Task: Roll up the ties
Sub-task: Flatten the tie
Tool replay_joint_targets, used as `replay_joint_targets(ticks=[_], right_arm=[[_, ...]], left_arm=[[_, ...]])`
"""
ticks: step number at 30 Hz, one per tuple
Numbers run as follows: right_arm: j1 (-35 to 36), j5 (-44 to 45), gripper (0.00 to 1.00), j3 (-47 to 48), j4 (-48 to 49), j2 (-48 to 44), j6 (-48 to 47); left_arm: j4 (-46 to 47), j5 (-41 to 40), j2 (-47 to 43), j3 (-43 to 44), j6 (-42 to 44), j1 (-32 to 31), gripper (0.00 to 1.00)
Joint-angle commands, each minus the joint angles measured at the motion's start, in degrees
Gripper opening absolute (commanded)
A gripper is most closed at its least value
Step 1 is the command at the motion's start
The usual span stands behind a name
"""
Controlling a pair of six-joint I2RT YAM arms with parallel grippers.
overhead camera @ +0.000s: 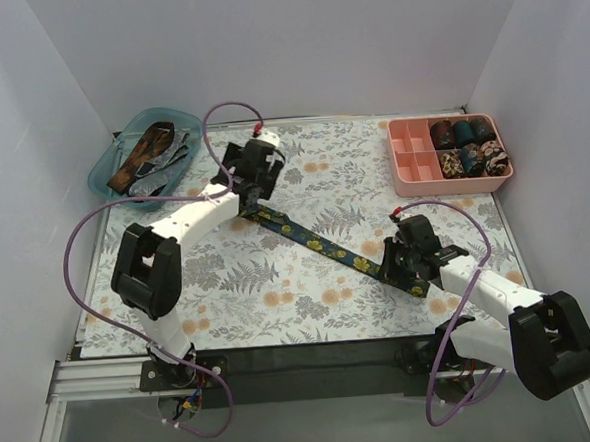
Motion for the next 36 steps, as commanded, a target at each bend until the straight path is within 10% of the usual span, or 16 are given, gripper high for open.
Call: replay_joint_targets(ticks=[1, 19, 36], right_arm=[[-0.1, 0.7, 0.14, -0.3, -2.0, 1.8, -1.7], [-0.1, 0.6, 0.14, -1.0, -1.6, 3.4, -2.4], [-0.8, 1.6, 0.14, -0.9, -2.5, 2.9, -2.2]], left_arm=[[-0.9, 6.1, -2.0, -2.1, -1.8, -7.4, 0.83], [0.9, -4.4, 14.0, 1.5, 1.2, -10.2, 0.78], [5.1, -7.3, 9.7, -2.1, 6.9, 7.5, 0.76]])
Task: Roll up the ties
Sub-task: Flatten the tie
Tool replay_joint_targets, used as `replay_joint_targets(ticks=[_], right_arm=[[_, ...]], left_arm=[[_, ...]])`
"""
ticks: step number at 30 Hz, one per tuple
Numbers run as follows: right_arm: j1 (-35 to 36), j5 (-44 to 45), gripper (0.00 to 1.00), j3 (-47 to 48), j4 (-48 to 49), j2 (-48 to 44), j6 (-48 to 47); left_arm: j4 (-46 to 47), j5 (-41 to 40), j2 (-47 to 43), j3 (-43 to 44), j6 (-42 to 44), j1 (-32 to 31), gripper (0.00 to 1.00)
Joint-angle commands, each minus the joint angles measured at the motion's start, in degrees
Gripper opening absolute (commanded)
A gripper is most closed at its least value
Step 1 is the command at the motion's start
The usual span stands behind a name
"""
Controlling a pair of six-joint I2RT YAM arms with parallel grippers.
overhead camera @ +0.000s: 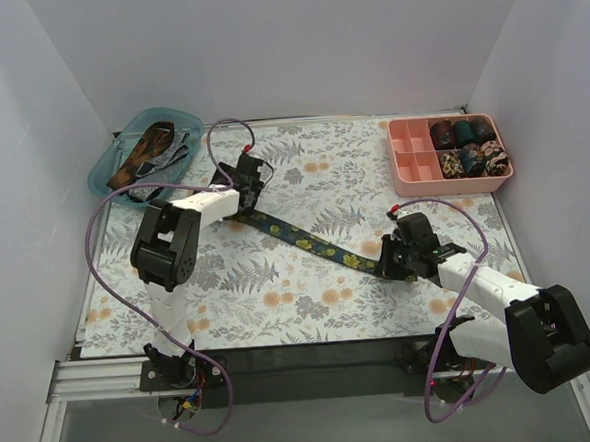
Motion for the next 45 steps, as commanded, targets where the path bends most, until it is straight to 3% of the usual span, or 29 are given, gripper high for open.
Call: replay_joint_targets(ticks=[1, 6, 13, 20, 22, 24, 26, 30, 37, 45], right_arm=[[-0.3, 2.9, 0.14, -1.4, -5.3, 0.6, -1.2], [-0.3, 3.3, 0.14, -0.9, -5.6, -0.3, -1.3], [-0.3, 1.1, 0.17, 2.9, -6.1, -0.5, -3.3], [-0.3, -2.1, 0.48, 13.0, -6.2, 0.6, -6.3], [-0.2, -2.5, 0.50, 16.1, -6.3, 1.8, -7.5], [-0.3, -3.2, 0.49, 17.7, -6.6, 4.3, -7.8], [-0.3, -4.8, 0.40, 19.6, -6.6, 6.5, -8.2], [-0.1, -8.1, 0.30, 21.6, -7.0, 12.6, -7.7], [0.1, -7.4, 0.15, 22.1, -6.0, 18.4, -7.1], [-0.1, -4.5, 0.11, 21.5, -5.7, 23.1, -7.7]], left_arm=[[0.8, -4.9, -3.5, 1.0, 3.3, 4.9, 0.76], [-0.3, -4.4, -6.4, 2.2, 3.3, 8.5, 0.76], [-4.5, 6.6, -13.1, -1.3, -3.9, 8.5, 0.79], [-7.9, 16.1, -19.3, -4.2, -10.4, 8.6, 0.83], [-8.0, 19.6, -20.4, -5.0, -11.7, 8.6, 0.83], [-8.0, 22.0, -20.4, -5.6, -12.7, 8.5, 0.81], [-8.2, 22.4, -19.6, -5.7, -13.1, 8.6, 0.78], [-8.9, 19.9, -18.7, -5.6, -13.5, 8.8, 0.65], [-9.2, 20.5, -17.1, -5.7, -16.7, 14.3, 0.65], [-9.3, 21.4, -13.5, -5.8, -16.3, 17.9, 0.63]])
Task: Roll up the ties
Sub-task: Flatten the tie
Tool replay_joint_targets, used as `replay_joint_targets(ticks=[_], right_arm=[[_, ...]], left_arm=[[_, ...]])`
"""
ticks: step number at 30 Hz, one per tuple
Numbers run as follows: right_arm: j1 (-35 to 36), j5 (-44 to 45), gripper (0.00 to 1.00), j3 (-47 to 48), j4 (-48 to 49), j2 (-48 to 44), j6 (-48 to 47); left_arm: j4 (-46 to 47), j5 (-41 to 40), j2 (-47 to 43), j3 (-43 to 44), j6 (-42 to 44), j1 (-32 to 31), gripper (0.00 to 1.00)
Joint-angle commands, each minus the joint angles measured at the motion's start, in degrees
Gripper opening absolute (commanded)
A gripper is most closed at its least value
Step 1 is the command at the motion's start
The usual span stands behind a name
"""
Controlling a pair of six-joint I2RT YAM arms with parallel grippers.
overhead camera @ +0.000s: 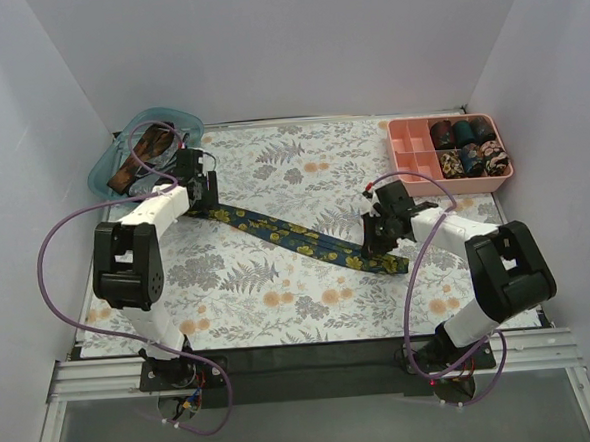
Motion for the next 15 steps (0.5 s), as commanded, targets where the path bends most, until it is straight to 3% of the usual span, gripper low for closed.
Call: replay_joint_targets(ticks=[1, 11, 15], right_arm=[[-0.2, 1.5, 0.10, 1.0, 0.4, 1.5, -0.4], [-5.2, 3.1, 0.05, -0.6, -1.5, 3.1, -2.6], [-5.3, 4.5, 0.05, 0.0, -2.6, 3.5, -3.3]], left_arm=[[0.5, 0.6, 0.5, -0.5, -0.3, 1.0, 0.63], [1.9, 3.9, 1.3, -0.2, -0.3, 1.7, 0.61], [2.2, 5.6, 2.2, 0.3, -2.6, 2.0, 0.48]])
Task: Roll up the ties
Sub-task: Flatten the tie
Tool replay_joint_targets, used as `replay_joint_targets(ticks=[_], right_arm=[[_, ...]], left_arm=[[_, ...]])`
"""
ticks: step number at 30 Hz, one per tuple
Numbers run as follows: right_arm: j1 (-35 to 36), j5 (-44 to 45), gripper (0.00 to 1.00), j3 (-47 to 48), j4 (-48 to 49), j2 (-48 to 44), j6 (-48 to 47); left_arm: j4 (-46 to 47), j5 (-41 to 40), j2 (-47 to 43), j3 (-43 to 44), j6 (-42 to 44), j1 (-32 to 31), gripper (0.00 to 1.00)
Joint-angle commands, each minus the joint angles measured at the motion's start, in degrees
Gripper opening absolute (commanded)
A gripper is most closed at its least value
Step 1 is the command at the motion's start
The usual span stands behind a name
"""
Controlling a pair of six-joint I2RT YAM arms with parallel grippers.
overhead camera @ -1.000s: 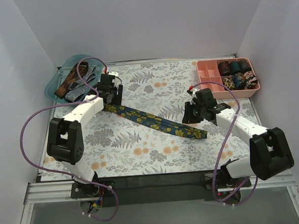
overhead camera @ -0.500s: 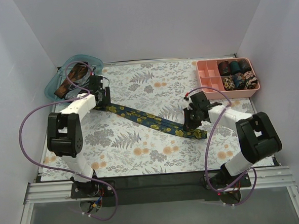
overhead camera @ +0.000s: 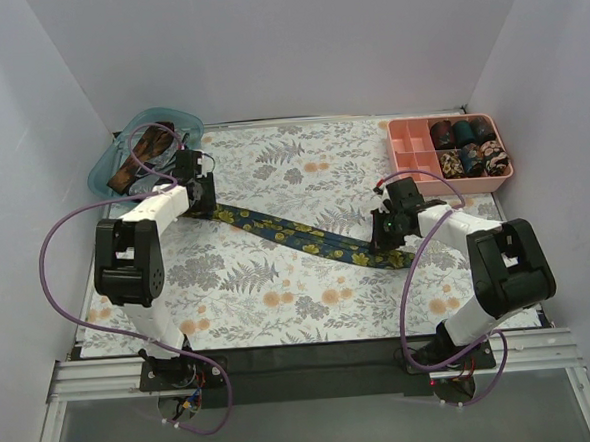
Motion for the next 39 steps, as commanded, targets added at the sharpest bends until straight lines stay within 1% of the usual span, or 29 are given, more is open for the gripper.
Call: replay_joint_targets(ticks=[1, 5, 7, 10, 15, 23, 30, 34, 39], right_arm=[[-0.7, 5.2, 0.05, 0.0, -3.2, 2.0, -2.7], [-1.9, 5.9, 0.05, -0.4, -3.7, 1.9, -2.7], [-2.0, 5.8, 0.05, -0.4, -3.7, 1.9, -2.8], [-2.0, 5.1, 0.05, -0.3, -3.8, 1.9, -2.7], [-2.0, 5.3, 0.05, -0.6, -3.8, 1.7, -2.8], [-2.0, 5.3, 0.05, -0.8, -3.9, 1.9, -2.8], [-2.0, 5.5, 0.05, -1.0, -4.1, 1.9, -2.9], [-2.1, 5.7, 0.05, -0.8, -4.2, 1.9, -2.9], [-2.1, 5.6, 0.05, -0.4, -4.5, 2.1, -3.0]], left_arm=[[1.2, 2.8, 0.4, 0.8, -3.3, 0.7, 0.45], [1.7, 7.1, 0.9, 0.7, -7.2, 0.7, 0.45], [2.6, 7.9, 1.2, 0.4, -8.1, 0.7, 0.46], [3.8, 7.6, 2.3, 0.5, -8.0, 0.7, 0.45], [4.1, 7.0, 4.1, 2.4, -8.8, 0.8, 0.39], [4.3, 5.1, 5.9, 3.1, -9.5, 1.4, 0.38], [5.3, 6.5, 3.5, 2.9, -10.7, 1.9, 0.37], [7.4, 7.8, 2.2, 1.7, -11.5, 2.0, 0.37], [8.6, 10.1, 1.9, 1.4, -11.6, 2.1, 0.37]])
